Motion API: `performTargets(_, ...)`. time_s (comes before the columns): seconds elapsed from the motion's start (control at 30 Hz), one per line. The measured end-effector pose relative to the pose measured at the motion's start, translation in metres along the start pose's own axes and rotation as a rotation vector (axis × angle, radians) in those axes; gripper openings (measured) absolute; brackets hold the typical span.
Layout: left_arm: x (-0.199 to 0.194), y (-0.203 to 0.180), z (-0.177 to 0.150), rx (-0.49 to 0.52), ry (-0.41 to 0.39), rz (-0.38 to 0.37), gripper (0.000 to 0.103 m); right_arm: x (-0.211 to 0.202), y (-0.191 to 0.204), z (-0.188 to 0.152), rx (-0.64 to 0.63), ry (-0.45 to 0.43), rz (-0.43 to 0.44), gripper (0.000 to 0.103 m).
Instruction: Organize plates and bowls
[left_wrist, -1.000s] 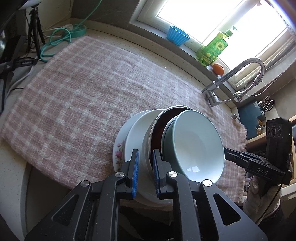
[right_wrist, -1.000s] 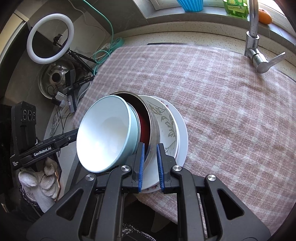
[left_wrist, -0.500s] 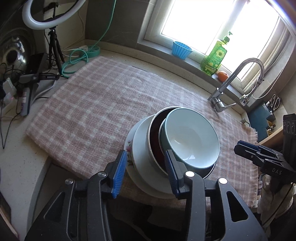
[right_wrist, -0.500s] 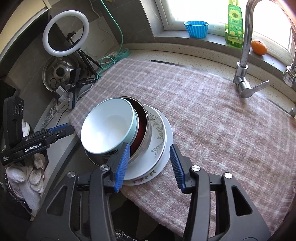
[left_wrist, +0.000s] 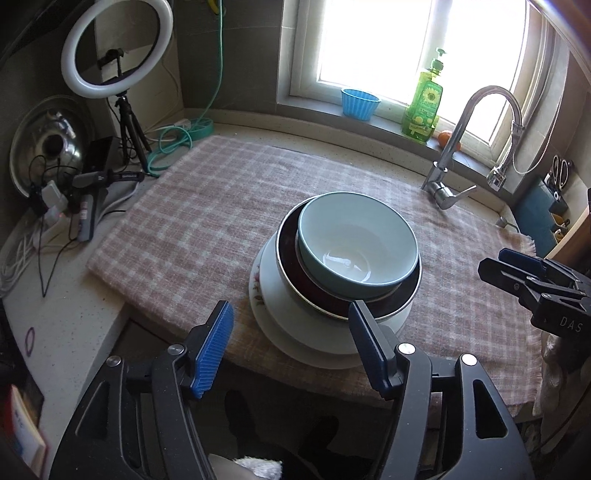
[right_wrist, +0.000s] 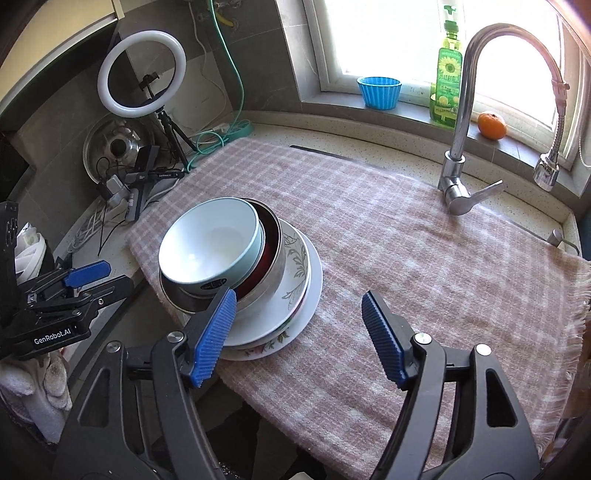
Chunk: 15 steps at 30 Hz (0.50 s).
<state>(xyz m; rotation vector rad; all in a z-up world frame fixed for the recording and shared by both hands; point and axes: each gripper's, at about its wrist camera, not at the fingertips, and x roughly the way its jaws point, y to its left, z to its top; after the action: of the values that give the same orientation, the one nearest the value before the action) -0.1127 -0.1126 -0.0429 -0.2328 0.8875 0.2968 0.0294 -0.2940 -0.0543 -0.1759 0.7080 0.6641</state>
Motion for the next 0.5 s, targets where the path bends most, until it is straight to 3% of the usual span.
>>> performTargets(0.5, -0.006, 0.008, -0.011, -0.028, 0.005, 0.024, 0.064, -0.006, 0.008, -0.012, -0.004, -0.015, -0.009, 0.08)
